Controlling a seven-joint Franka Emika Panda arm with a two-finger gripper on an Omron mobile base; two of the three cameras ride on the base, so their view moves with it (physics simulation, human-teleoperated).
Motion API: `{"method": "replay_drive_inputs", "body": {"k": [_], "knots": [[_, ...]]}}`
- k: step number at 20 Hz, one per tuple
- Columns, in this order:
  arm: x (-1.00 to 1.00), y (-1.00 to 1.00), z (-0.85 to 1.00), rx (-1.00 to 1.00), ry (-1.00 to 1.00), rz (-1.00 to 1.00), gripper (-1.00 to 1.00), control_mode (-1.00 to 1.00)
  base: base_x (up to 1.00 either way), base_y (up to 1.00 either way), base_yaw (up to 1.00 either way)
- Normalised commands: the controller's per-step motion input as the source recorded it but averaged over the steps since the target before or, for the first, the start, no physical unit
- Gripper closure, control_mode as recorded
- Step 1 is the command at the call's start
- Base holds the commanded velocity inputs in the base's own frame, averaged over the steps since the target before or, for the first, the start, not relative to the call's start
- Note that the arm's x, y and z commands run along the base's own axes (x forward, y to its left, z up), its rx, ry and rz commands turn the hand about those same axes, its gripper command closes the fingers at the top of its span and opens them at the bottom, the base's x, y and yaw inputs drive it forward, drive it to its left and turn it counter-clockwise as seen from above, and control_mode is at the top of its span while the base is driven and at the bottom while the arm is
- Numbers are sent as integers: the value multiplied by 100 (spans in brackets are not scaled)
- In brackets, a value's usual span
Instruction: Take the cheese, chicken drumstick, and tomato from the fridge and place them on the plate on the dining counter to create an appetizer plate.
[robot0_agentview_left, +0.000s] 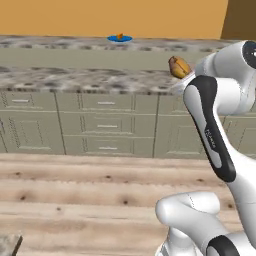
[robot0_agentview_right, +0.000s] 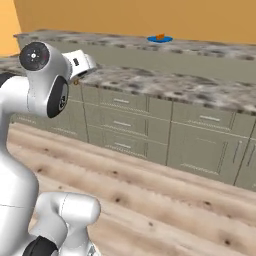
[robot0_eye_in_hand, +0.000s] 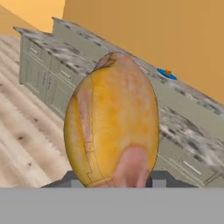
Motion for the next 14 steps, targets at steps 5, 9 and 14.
{"method": "replay_drive_inputs", "body": {"k": [5, 9, 14], "knots": [[0, 0, 0, 0, 0, 0, 100, 100, 100, 0, 56], [0, 0, 0, 0, 0, 0, 100, 100, 100, 0, 51], [0, 0, 0, 0, 0, 0, 100, 100, 100, 0, 48]]}}
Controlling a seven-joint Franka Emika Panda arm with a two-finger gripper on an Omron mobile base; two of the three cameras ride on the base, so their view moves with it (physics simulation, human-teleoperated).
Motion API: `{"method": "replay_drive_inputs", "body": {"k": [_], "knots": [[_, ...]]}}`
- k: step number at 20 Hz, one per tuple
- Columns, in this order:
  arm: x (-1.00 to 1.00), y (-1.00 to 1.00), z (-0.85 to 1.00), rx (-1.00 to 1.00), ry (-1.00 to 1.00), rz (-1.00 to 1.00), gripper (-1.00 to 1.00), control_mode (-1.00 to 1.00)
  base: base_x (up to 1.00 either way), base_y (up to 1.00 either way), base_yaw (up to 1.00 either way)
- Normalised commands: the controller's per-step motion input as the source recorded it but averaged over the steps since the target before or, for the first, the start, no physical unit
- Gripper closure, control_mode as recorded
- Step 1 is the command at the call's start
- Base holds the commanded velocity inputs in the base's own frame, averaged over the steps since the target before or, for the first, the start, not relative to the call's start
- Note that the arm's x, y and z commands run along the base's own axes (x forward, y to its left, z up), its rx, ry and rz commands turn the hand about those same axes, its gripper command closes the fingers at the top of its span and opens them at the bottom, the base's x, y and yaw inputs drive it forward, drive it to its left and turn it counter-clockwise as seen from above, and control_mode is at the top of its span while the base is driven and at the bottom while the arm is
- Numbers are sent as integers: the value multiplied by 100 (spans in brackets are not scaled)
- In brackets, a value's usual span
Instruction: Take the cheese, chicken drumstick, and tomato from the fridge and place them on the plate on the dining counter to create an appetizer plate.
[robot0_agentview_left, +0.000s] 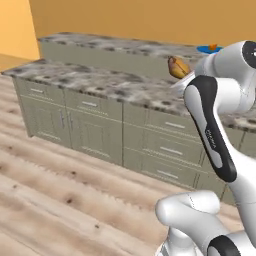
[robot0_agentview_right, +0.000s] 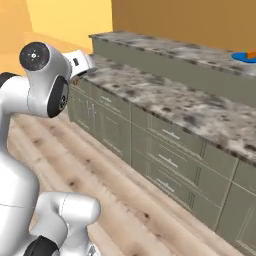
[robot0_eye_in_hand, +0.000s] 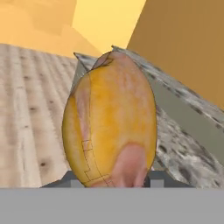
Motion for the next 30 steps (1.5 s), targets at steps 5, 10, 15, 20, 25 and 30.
{"method": "replay_drive_inputs", "body": {"k": [5, 10, 15, 20, 25, 30], "knots": [[0, 0, 0, 0, 0, 0, 100, 100, 100, 0, 44], [0, 0, 0, 0, 0, 0, 100, 100, 100, 0, 43], [0, 0, 0, 0, 0, 0, 100, 100, 100, 1, 40], [0, 0, 0, 0, 0, 0, 100, 100, 100, 3, 39], [0, 0, 0, 0, 0, 0, 100, 100, 100, 1, 36], [0, 0, 0, 0, 0, 0, 100, 100, 100, 0, 32]]}}
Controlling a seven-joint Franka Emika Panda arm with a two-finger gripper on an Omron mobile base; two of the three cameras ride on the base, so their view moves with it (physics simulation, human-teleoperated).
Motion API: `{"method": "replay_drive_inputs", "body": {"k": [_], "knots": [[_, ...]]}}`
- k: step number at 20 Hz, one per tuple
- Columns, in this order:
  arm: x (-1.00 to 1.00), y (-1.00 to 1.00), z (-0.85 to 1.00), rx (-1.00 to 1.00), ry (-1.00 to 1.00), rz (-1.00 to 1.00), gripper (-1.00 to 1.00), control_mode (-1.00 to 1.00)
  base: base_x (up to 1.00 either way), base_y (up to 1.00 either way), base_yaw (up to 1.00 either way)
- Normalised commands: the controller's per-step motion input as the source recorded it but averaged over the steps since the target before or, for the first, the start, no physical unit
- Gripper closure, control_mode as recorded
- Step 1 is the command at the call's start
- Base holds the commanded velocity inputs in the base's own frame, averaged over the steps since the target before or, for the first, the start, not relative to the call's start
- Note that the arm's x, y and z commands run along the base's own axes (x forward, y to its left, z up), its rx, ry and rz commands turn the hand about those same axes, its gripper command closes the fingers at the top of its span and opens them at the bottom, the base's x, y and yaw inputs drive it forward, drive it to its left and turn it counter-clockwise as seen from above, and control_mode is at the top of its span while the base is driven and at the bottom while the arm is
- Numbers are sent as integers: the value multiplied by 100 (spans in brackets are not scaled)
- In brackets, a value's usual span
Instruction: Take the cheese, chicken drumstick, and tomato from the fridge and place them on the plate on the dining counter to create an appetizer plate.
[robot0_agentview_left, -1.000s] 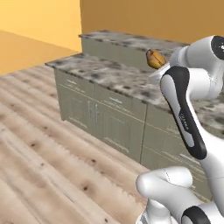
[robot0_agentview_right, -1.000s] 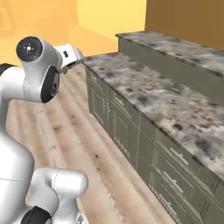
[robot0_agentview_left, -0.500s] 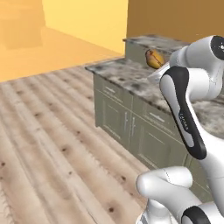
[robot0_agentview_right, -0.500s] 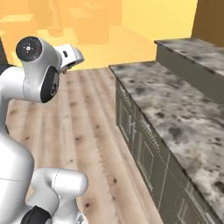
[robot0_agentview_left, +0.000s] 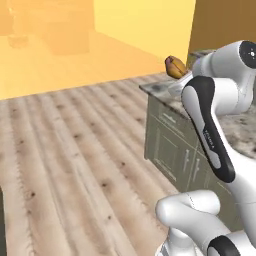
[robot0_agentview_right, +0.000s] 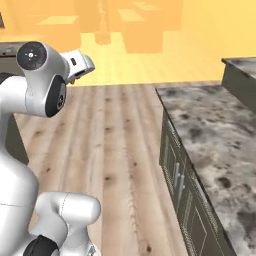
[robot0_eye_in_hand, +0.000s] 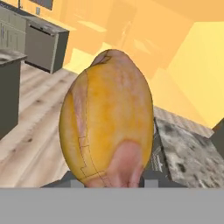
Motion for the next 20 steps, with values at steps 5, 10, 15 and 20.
{"method": "replay_drive_inputs", "body": {"k": [5, 10, 15, 20], "knots": [[0, 0, 0, 0, 0, 0, 100, 100, 100, -4, 27], [0, 0, 0, 0, 0, 0, 100, 100, 100, -17, 22], [0, 0, 0, 0, 0, 0, 100, 100, 100, -28, 18], [0, 0, 0, 0, 0, 0, 100, 100, 100, -26, 10]]}}
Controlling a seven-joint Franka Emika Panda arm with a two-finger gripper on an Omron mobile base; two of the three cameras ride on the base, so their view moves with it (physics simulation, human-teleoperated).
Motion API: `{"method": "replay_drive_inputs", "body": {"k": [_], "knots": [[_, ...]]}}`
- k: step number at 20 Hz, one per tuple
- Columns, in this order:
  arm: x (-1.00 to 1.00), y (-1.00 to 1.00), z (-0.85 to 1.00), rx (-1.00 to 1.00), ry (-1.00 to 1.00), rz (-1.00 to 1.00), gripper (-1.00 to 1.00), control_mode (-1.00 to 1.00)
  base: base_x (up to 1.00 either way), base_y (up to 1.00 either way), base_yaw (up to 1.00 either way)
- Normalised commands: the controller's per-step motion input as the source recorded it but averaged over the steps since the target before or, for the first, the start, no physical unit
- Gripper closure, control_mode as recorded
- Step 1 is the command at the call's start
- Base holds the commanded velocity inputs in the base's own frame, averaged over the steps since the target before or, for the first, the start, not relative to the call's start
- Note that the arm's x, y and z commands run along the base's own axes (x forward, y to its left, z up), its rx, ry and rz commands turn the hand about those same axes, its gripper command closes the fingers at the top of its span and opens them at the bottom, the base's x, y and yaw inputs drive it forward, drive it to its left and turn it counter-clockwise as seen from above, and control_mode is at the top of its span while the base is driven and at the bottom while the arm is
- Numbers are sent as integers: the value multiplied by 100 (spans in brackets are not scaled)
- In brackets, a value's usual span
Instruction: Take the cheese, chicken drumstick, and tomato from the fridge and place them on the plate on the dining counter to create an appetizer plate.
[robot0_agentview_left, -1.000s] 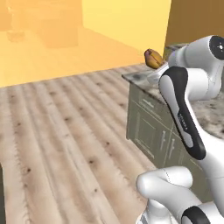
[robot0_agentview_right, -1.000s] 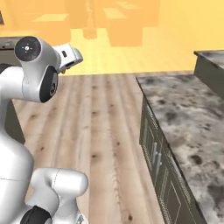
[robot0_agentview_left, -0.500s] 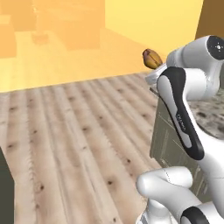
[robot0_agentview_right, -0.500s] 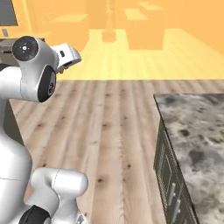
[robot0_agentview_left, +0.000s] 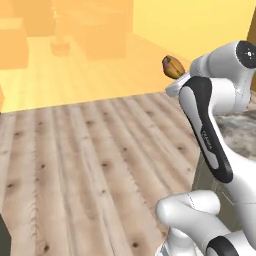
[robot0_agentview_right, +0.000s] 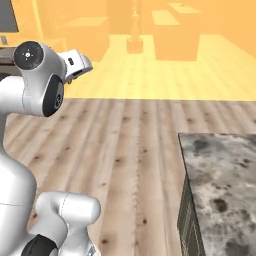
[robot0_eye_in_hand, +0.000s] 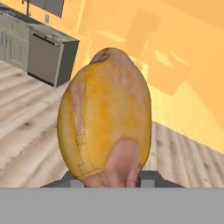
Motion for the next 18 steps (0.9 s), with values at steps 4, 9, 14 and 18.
{"method": "replay_drive_inputs", "body": {"k": [4, 9, 14, 18], "knots": [[0, 0, 0, 0, 0, 0, 100, 100, 100, -13, 0], [0, 0, 0, 0, 0, 0, 100, 100, 100, -8, -15], [0, 0, 0, 0, 0, 0, 100, 100, 100, -14, -27], [0, 0, 0, 0, 0, 0, 100, 100, 100, -21, -35]]}}
